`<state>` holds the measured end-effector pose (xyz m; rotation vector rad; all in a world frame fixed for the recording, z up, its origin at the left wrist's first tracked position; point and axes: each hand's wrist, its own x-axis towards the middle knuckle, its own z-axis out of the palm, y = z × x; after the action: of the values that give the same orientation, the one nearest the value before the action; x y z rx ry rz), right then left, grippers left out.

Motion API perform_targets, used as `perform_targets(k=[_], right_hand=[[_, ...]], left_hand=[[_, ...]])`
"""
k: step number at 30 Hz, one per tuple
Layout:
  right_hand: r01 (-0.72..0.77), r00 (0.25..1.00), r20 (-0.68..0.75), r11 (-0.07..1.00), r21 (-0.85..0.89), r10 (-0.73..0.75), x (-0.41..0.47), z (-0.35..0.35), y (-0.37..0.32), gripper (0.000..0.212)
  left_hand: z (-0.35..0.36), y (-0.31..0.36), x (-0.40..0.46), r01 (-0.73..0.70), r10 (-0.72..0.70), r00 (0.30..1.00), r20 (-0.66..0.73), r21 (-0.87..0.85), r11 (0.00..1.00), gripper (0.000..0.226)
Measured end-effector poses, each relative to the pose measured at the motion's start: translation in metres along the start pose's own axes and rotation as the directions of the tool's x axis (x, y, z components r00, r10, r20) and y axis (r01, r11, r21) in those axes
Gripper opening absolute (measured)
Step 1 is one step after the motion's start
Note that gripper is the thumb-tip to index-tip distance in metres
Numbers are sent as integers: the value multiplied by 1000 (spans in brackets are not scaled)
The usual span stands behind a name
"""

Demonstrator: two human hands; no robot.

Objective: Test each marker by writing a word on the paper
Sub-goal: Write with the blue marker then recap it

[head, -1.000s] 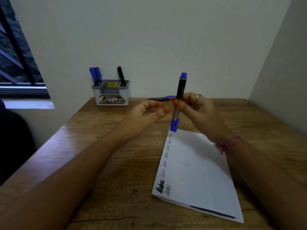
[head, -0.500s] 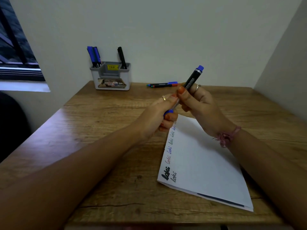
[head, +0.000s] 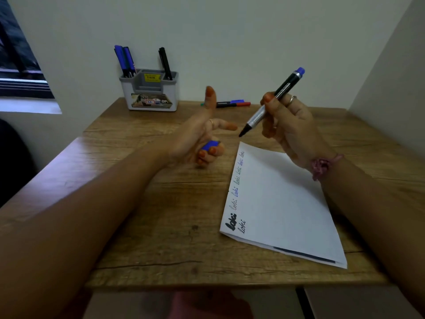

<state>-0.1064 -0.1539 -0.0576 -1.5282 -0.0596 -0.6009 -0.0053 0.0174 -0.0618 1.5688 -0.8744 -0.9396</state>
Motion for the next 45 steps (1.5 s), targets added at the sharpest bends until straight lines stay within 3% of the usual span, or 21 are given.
perform_targets(k=[5,8,11,13,15,18,22,28,33,45], right_hand=[[-125,992,12,984,127,125,2,-9,0,11],[-189,982,34,959,210,186,-1,-7,-2,7],[-251,963,156,944,215,221,-10,-6,-10,26],[-268,921,324,955,130,215,-20,-7,-14,25],[-282,857,451,959,1,251,-34,-9,-14,23],[-263,834,462,953,-152,304,-59,-11,-9,19],[-160,823,479,935,-318,304,-67,-6,-7,12],[-70,848,472,935,-348,240,-61,7,8,17],[3,816,546,944,-331,189,-66,8,10,14],[22,778,589,927,-374,219,-69,10,9,10]], left_hand=[[-19,-6,3,20,-19,998,-64,12,1000,87],[-16,-7,4,16,4,995,-103,190,982,60],[-5,-2,1,-39,60,998,-18,580,814,44],[-1,0,0,-87,5,994,113,742,664,60],[1,2,0,-69,-103,982,156,814,577,71],[2,2,2,-76,-115,981,158,852,518,74],[3,0,5,-89,-73,986,152,836,542,71],[3,-1,6,-88,-70,985,156,813,576,69],[3,-1,6,-90,-70,985,160,806,585,74],[5,1,3,-77,-98,983,155,835,545,88]])
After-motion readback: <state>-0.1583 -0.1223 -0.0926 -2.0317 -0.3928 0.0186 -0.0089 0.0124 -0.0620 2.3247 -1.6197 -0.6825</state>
